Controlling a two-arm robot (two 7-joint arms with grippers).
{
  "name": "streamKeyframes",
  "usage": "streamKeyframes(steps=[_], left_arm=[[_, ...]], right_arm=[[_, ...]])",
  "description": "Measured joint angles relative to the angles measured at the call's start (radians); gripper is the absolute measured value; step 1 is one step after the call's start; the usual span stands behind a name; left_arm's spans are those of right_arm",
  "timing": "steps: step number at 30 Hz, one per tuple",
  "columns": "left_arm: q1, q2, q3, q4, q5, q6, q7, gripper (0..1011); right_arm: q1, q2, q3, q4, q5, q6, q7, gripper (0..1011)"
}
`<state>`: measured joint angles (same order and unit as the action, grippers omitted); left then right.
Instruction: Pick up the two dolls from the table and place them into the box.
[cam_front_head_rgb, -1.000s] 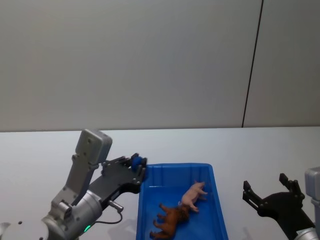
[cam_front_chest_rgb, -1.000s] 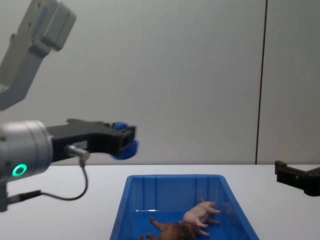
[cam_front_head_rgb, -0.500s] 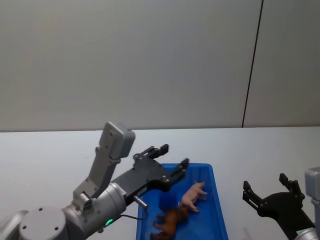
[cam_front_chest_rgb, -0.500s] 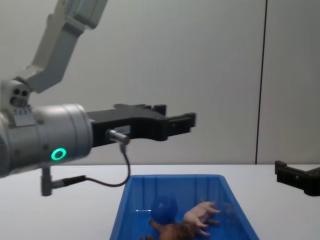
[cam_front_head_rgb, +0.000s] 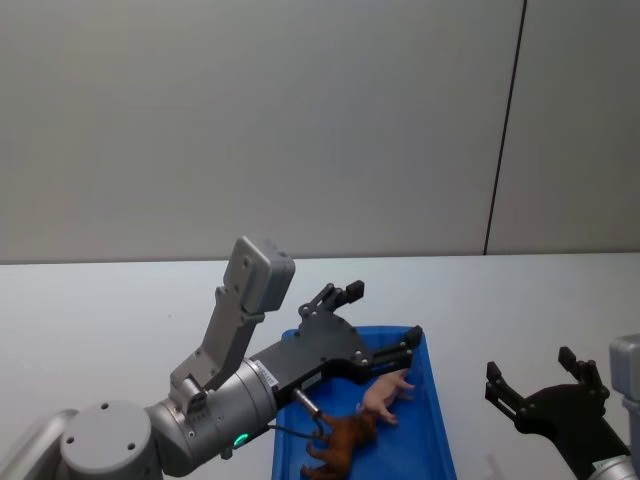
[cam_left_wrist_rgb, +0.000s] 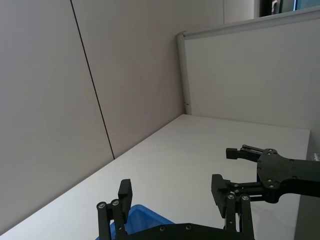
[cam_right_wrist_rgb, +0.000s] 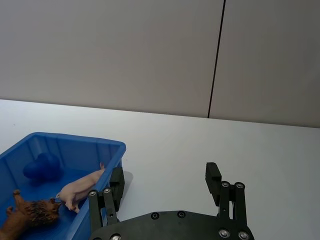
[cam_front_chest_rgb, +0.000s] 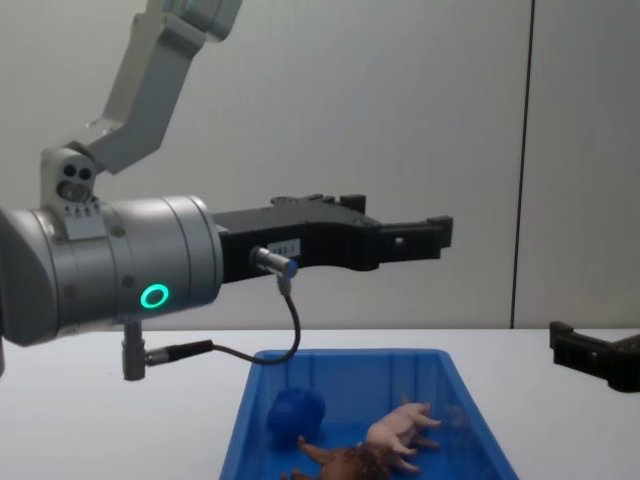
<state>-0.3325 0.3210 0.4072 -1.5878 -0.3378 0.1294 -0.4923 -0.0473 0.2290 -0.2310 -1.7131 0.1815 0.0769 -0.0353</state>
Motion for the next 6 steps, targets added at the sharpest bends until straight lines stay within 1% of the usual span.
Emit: streamKeyframes(steps=[6], left_arm=[[-0.005, -0.005, 0.003, 0.004, -0.001, -0.002, -0.012, 1001]], right_arm=[[0.000, 0.000, 0.000, 0.000, 0.000, 0.000, 0.000, 1001]])
